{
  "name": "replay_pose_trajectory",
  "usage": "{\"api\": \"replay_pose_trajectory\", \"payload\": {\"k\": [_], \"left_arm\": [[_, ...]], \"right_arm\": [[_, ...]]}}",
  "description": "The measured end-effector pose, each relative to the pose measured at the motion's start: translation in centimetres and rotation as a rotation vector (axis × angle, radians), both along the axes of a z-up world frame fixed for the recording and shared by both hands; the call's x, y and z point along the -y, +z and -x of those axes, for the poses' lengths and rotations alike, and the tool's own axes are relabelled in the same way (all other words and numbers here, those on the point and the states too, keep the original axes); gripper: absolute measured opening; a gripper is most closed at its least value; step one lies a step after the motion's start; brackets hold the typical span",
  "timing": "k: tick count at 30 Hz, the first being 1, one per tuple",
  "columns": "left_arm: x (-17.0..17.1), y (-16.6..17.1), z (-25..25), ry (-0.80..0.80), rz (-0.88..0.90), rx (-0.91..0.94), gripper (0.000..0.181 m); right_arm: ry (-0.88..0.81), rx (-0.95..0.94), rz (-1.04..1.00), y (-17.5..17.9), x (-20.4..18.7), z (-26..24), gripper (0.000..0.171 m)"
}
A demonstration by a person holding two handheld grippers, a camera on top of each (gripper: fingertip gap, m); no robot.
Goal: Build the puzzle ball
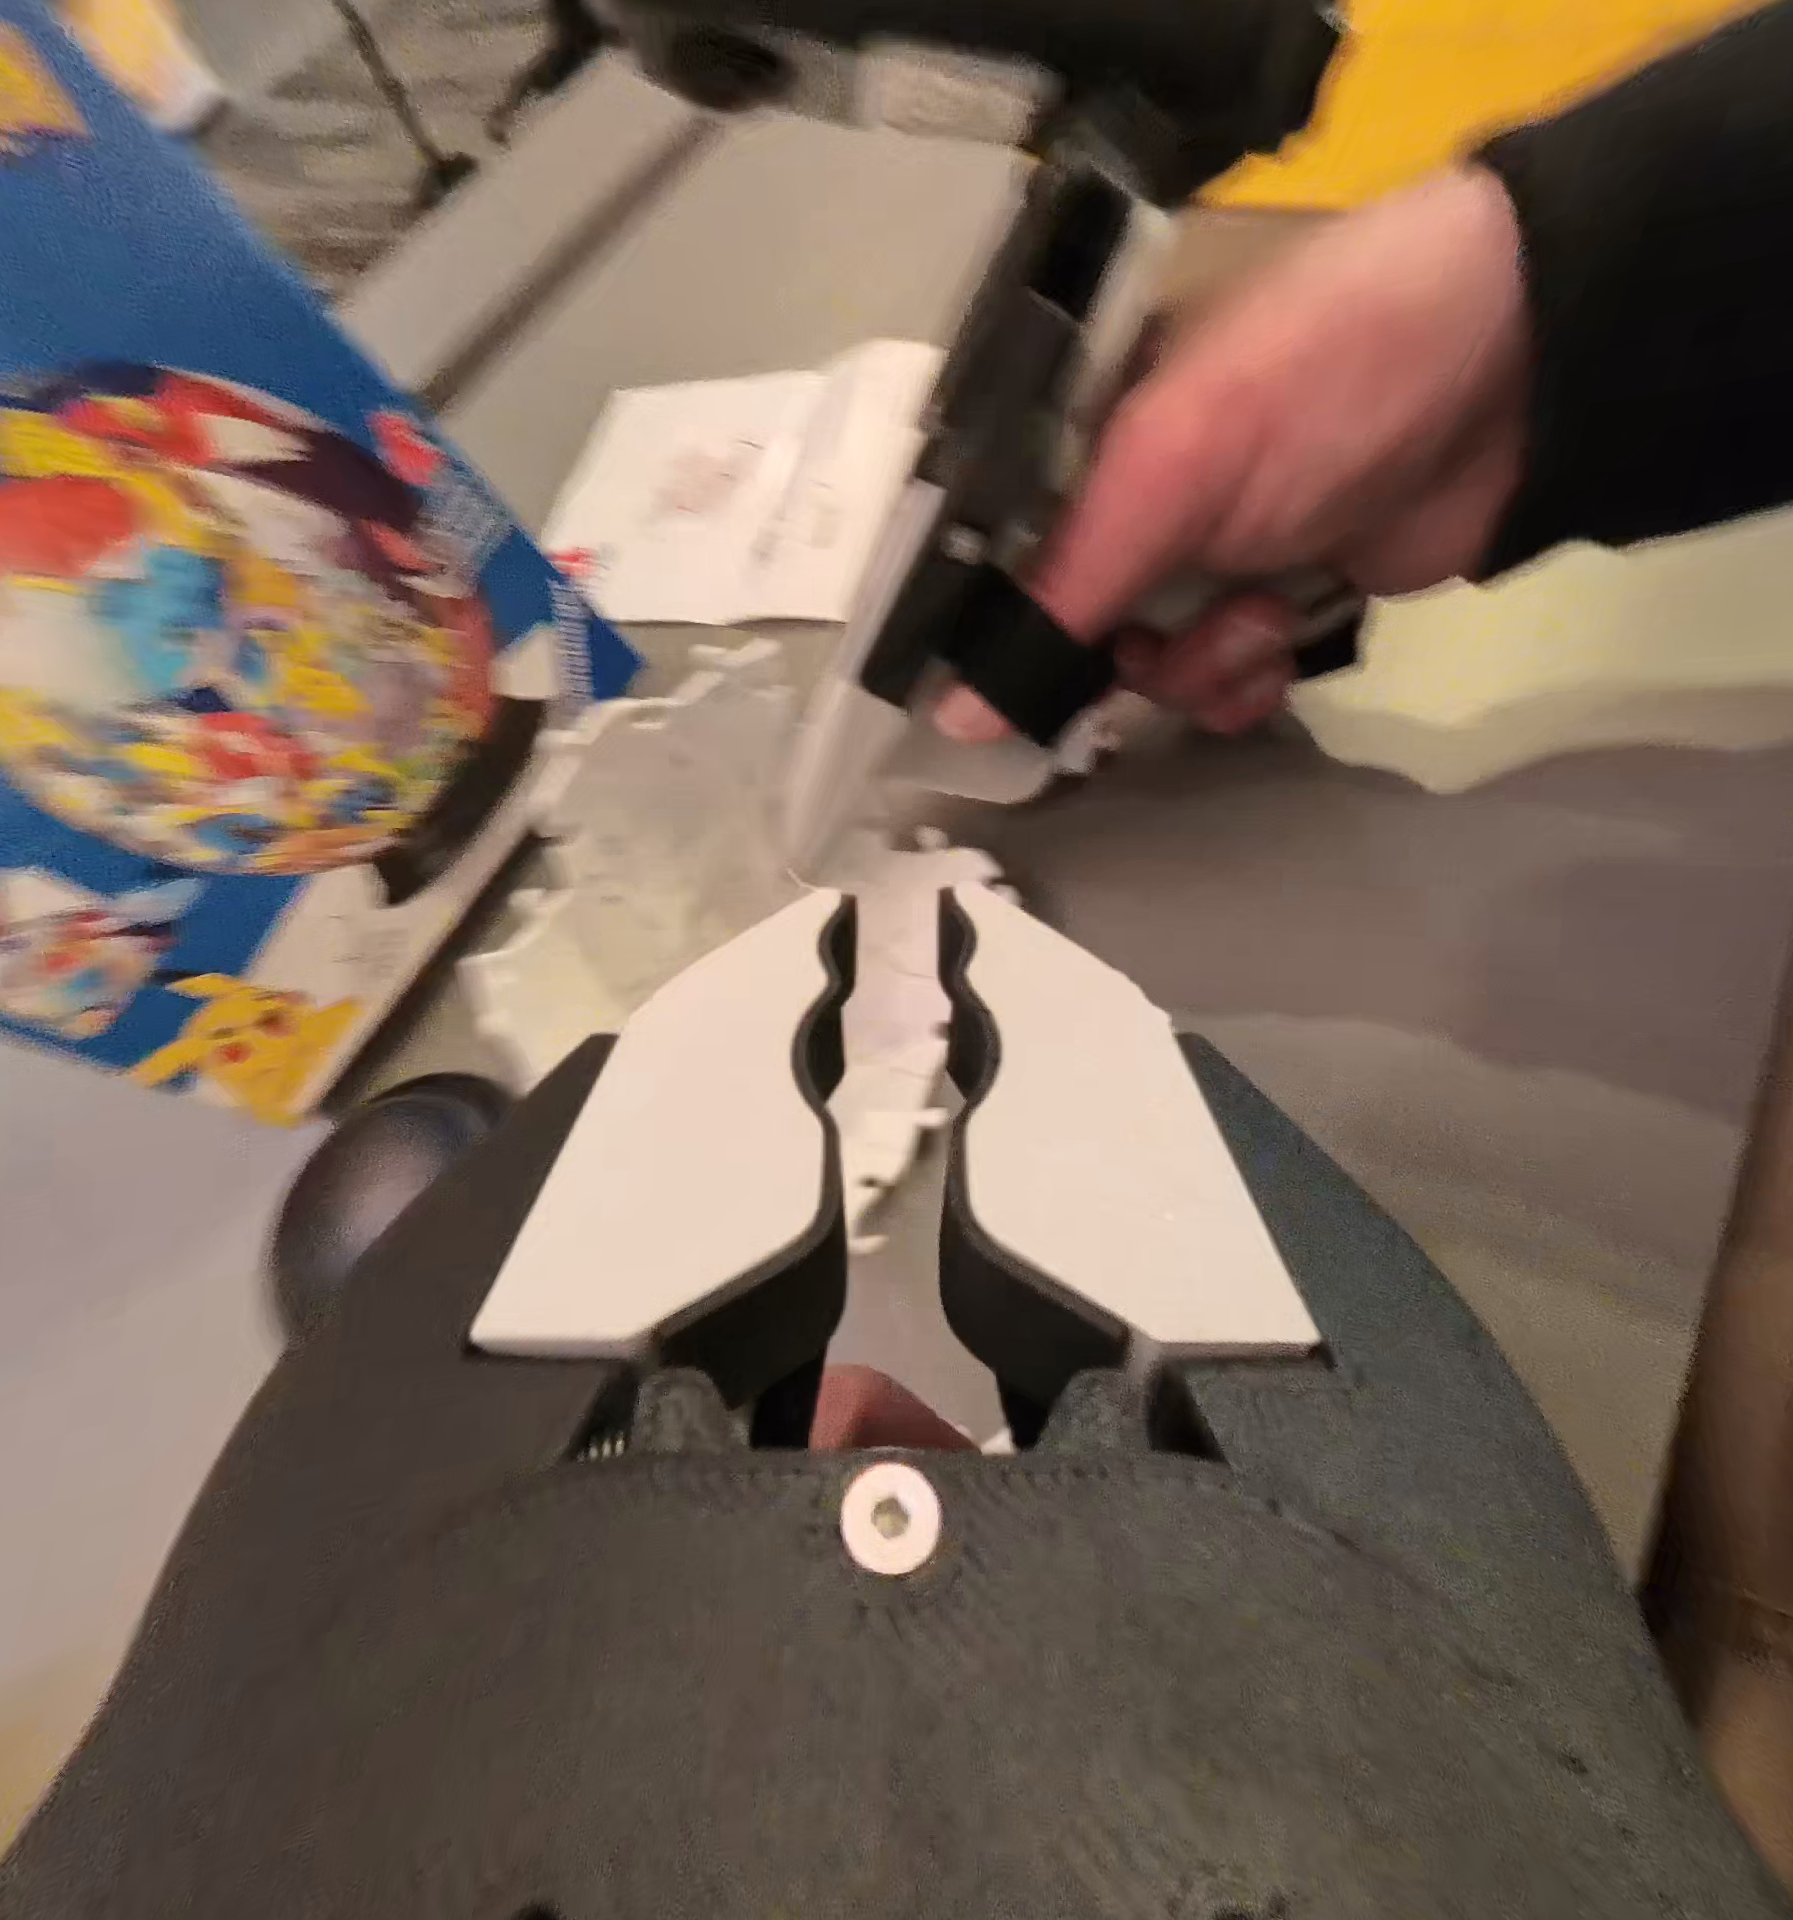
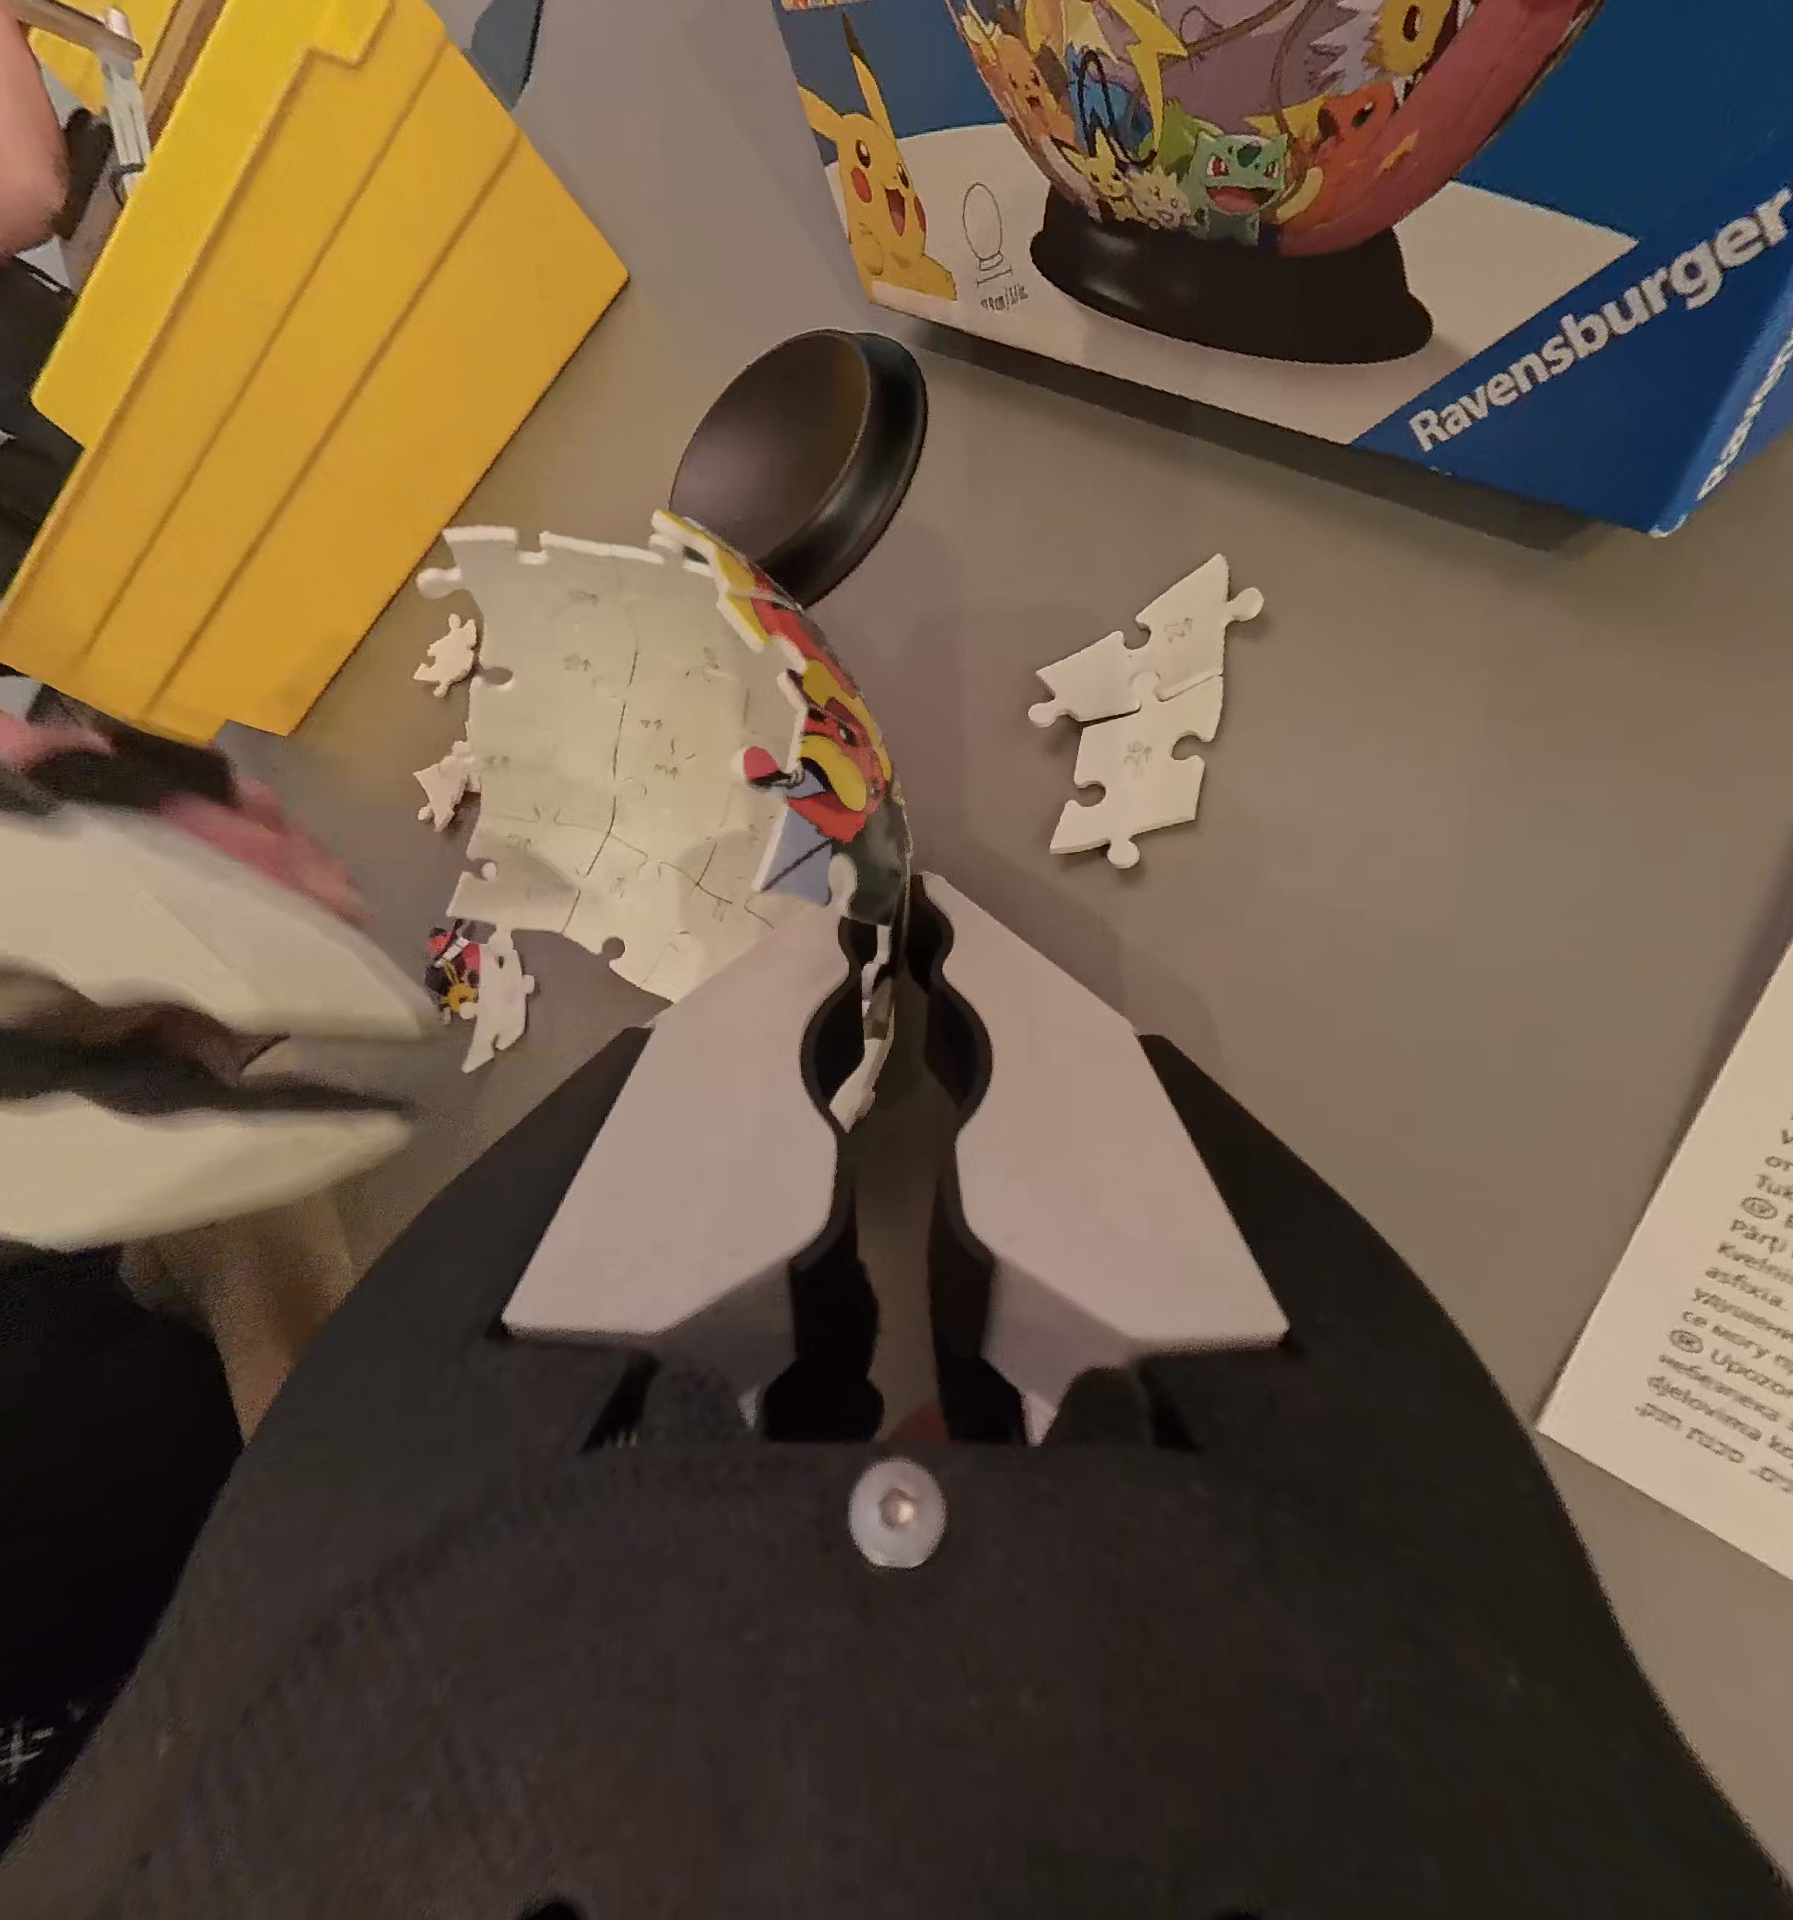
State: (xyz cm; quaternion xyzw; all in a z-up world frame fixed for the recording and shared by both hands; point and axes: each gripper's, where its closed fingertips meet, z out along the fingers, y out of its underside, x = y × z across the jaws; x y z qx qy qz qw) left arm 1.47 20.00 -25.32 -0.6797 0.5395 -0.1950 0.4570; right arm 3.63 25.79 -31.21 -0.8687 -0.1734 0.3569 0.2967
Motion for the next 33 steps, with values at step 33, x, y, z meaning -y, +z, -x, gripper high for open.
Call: {"api": "replay_pose_trajectory", "payload": {"k": [33], "left_arm": [[-5.8, -3.7, 3.5, 0.271, 0.346, 0.062, 0.011]], "right_arm": [[0.013, -0.041, -0.008, 0.2, -0.2, 0.3, 0.001]]}}
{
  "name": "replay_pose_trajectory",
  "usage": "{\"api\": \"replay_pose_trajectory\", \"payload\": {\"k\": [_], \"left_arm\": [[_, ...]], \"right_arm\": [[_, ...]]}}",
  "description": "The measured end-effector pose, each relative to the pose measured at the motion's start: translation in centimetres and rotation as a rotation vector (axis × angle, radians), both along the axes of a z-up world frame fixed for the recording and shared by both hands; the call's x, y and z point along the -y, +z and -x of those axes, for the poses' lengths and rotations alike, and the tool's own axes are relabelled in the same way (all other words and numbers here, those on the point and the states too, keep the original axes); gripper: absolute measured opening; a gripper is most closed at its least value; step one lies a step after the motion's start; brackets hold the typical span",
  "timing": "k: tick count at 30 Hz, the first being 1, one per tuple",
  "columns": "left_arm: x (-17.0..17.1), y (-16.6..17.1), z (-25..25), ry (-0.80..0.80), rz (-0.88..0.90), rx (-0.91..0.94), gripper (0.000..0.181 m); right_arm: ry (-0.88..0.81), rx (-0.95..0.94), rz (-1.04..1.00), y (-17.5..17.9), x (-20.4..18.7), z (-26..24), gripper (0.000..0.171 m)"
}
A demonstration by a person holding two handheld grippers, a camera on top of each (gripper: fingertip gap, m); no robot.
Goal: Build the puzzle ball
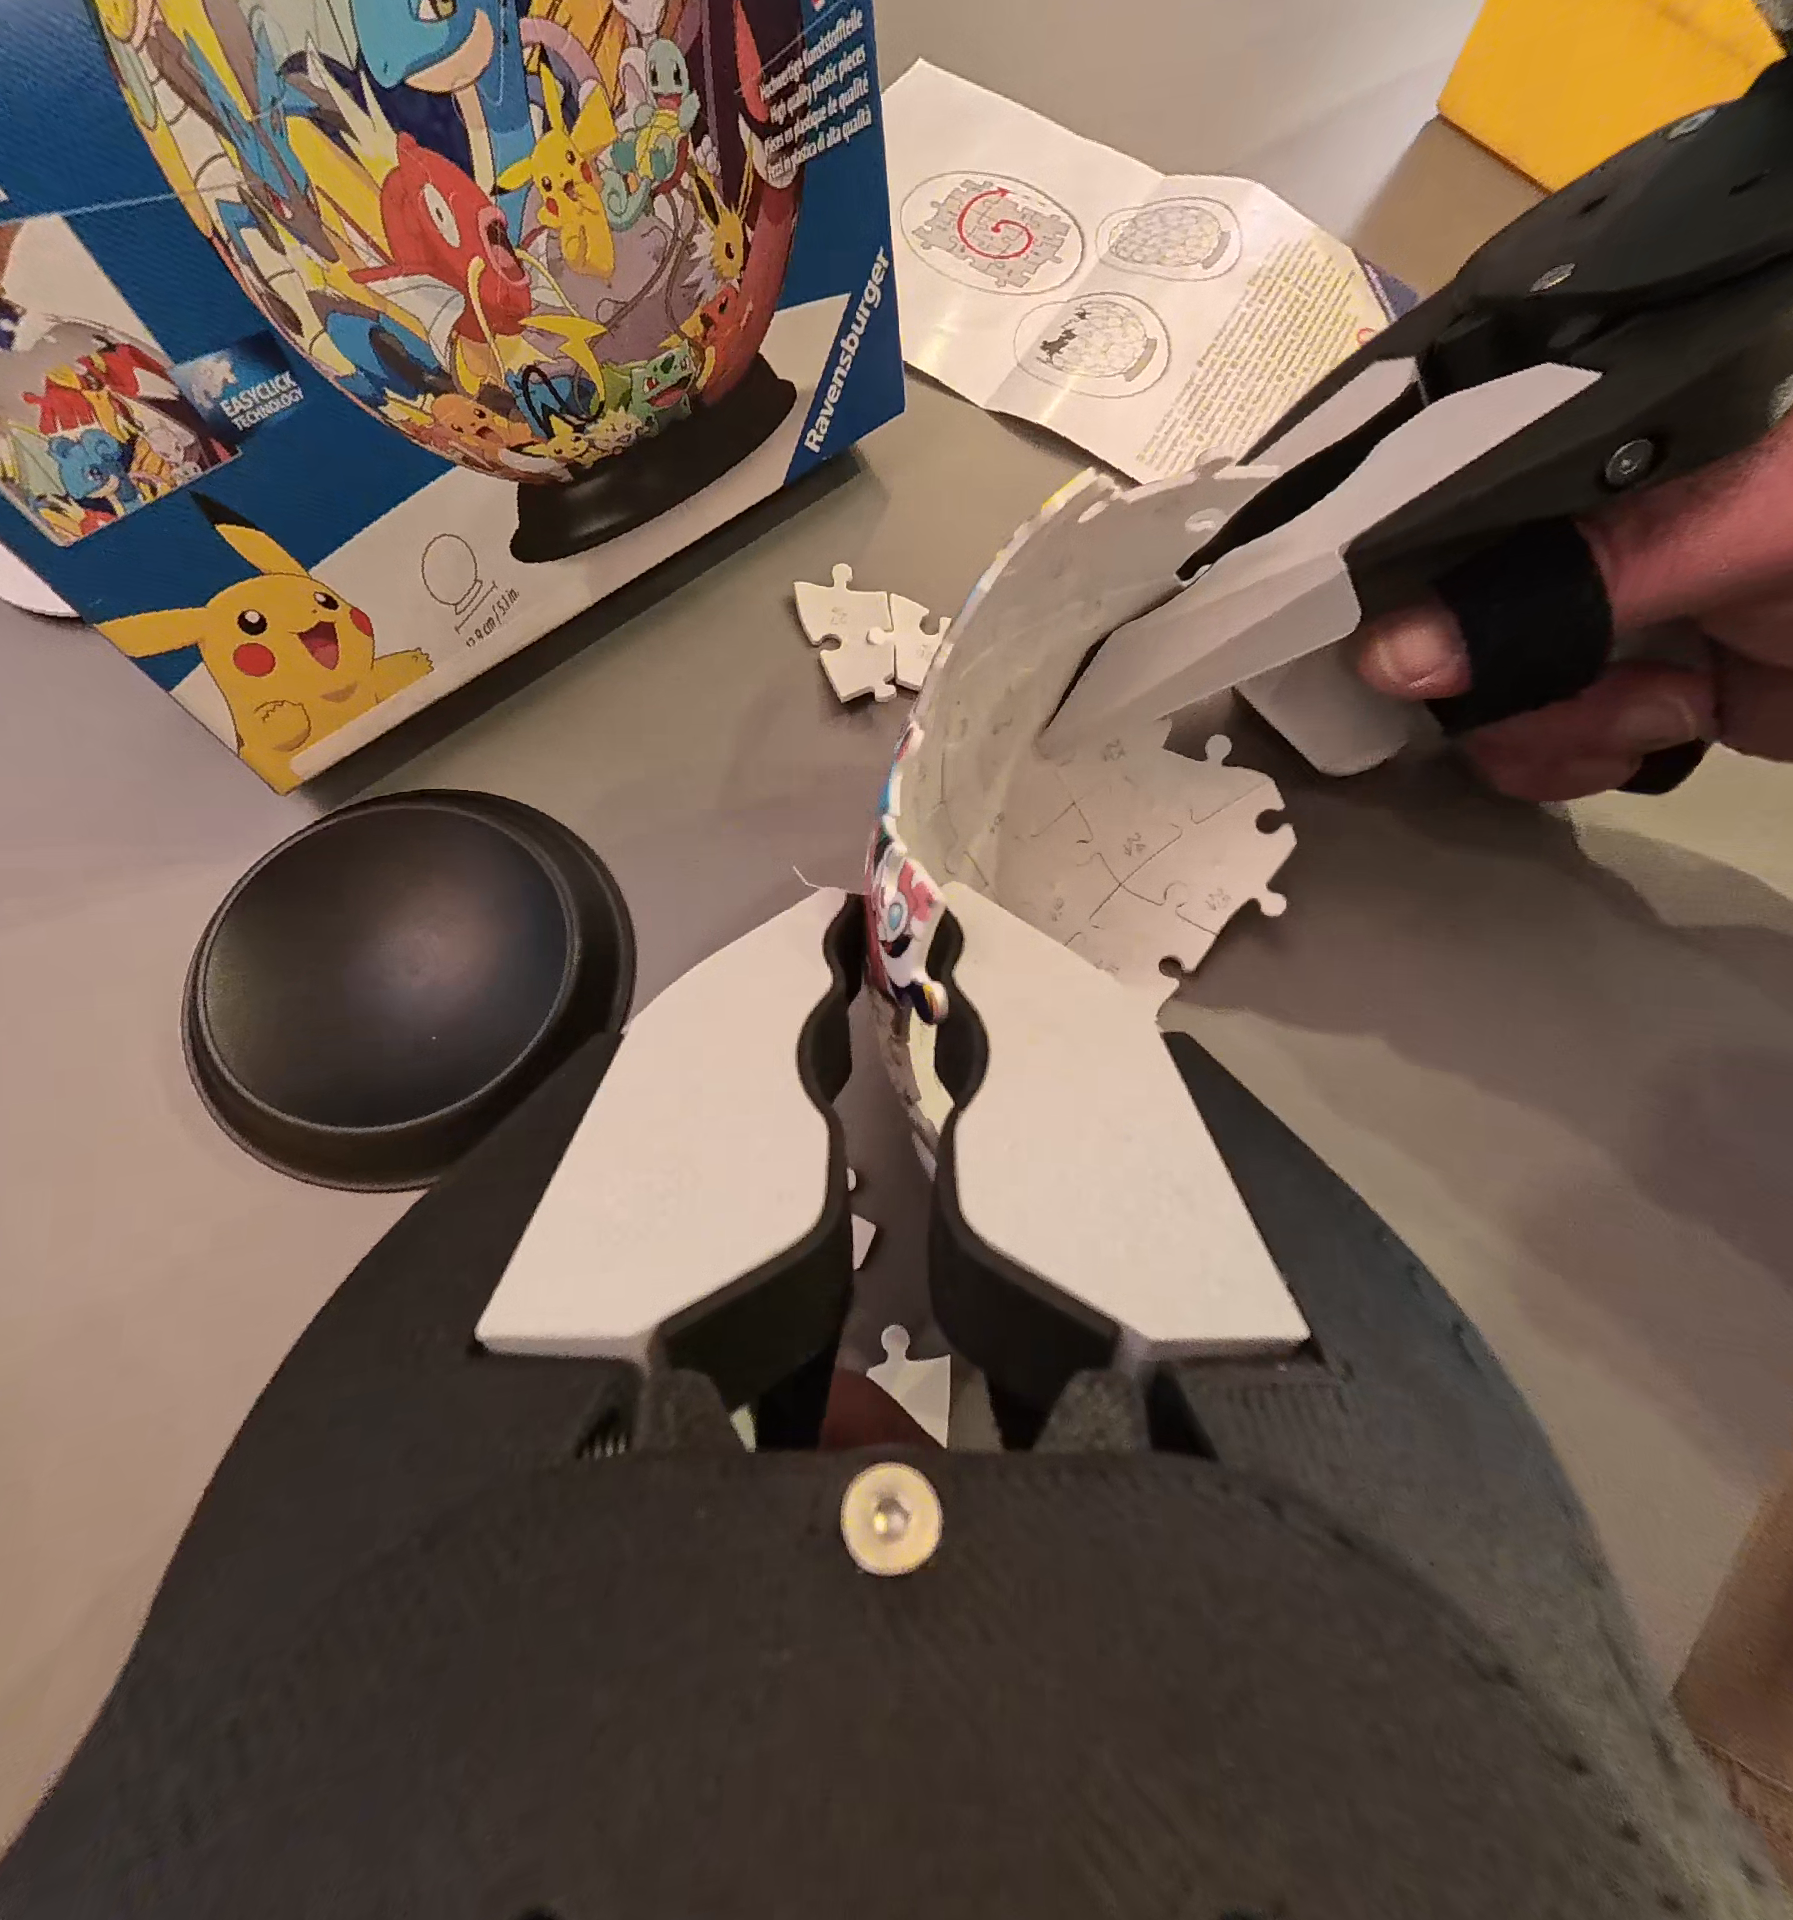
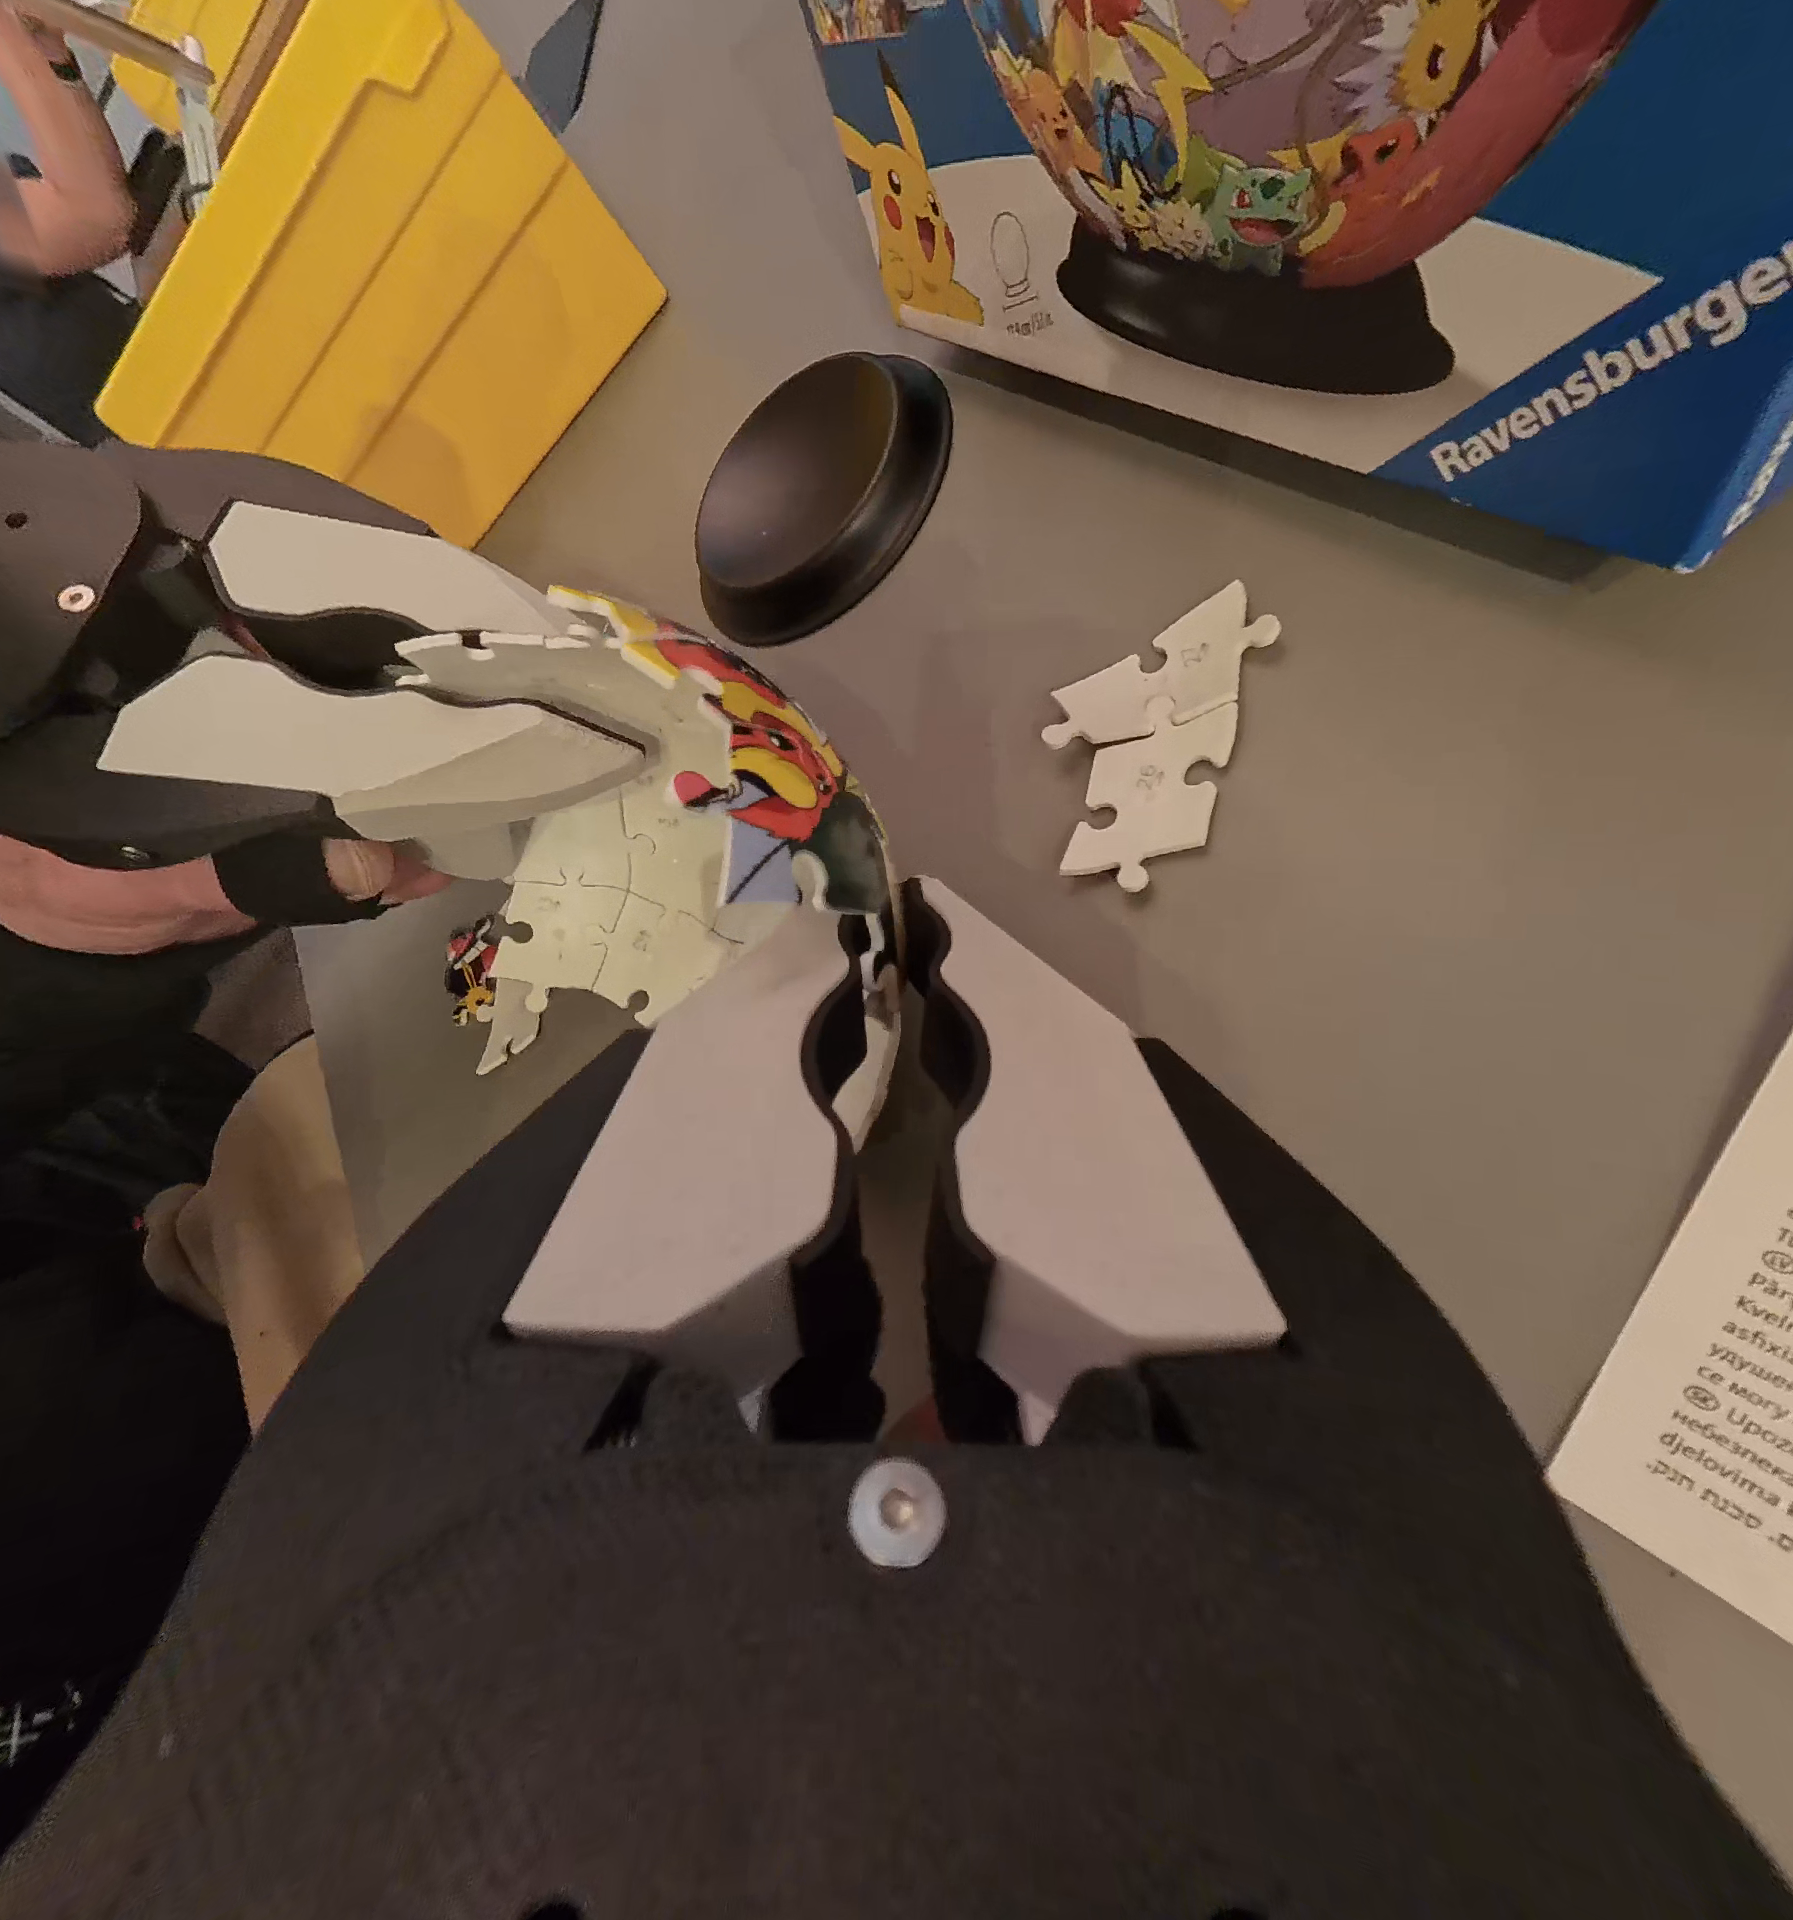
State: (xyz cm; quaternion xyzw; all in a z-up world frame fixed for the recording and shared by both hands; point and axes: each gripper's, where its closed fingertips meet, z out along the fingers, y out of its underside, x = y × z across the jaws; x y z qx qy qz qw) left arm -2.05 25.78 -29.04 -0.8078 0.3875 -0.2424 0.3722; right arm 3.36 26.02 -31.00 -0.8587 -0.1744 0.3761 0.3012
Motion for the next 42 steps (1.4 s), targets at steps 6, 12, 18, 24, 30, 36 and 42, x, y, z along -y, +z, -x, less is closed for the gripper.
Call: {"api": "replay_pose_trajectory", "payload": {"k": [6, 12, 18, 24, 30, 36, 42], "left_arm": [[-0.3, -0.1, 0.2, 0.020, 0.012, 0.014, 0.010], [-0.1, -0.3, 0.0, 0.019, 0.017, 0.012, 0.007], [0.0, -0.5, -0.2, 0.024, 0.040, 0.024, 0.007], [-0.1, -0.3, -0.2, 0.035, 0.042, 0.028, 0.008], [0.1, -0.3, -0.3, 0.030, 0.038, 0.026, 0.009], [-0.1, -0.2, -0.1, 0.043, 0.035, 0.025, 0.008], [-0.1, -0.3, -0.2, 0.052, 0.049, 0.033, 0.008]], "right_arm": [[-0.006, 0.037, -0.033, 0.0, -0.2, -0.1, 0.009], [0.036, 0.070, -0.019, -0.1, 1.0, -0.9, 0.019], [0.047, 0.057, -0.022, 0.6, 1.6, -1.5, 0.016], [0.044, 0.103, -0.072, 0.9, 1.5, -1.5, 0.006], [0.052, 0.153, -0.101, 0.6, 1.4, -1.6, 0.002], [0.033, 0.173, -0.110, 0.5, 1.1, -1.5, 0.003], [0.047, 0.189, -0.133, 0.6, 1.2, -1.6, 0.001]]}}
